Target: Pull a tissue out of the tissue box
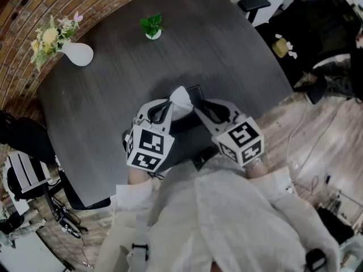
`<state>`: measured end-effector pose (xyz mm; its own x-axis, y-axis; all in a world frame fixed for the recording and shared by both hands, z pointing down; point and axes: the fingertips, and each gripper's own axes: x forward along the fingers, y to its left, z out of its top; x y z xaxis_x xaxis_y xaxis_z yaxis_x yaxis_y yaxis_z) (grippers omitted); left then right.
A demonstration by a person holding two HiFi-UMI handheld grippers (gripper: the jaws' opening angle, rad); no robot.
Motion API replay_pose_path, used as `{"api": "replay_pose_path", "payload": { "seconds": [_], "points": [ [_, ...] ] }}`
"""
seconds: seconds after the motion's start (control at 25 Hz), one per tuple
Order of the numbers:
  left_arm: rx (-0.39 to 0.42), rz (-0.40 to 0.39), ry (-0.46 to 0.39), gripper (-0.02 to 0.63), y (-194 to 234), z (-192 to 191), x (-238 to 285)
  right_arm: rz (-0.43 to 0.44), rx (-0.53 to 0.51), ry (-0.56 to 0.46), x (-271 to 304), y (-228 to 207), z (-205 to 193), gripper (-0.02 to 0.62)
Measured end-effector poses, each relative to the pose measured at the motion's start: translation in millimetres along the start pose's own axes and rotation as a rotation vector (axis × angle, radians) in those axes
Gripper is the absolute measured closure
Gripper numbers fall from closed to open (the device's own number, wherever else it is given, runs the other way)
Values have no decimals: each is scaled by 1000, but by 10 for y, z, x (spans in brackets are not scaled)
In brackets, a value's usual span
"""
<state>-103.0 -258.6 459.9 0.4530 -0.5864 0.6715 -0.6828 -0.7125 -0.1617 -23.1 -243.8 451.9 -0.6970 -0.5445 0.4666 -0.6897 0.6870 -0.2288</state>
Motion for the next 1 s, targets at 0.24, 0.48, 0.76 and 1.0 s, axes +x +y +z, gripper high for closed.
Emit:
{"api": "replay_pose_path", "payload": {
  "seconds": [0.24,0.48,0.76,1.0],
  "points": [
    [-59,19,-47,594,86,60,-124,2,-26,1,13,15,63,511],
    [-80,32,-74,594,99,100,-185,-21,-33,86,52,-53,-132,514],
    [-111,36,-102,594,133,109,-249,-22,-58,183,109,-53,-343,517],
    [-140,40,-132,594,134,125,-282,-30,-106,202,121,-45,-405,518]
  ]
}}
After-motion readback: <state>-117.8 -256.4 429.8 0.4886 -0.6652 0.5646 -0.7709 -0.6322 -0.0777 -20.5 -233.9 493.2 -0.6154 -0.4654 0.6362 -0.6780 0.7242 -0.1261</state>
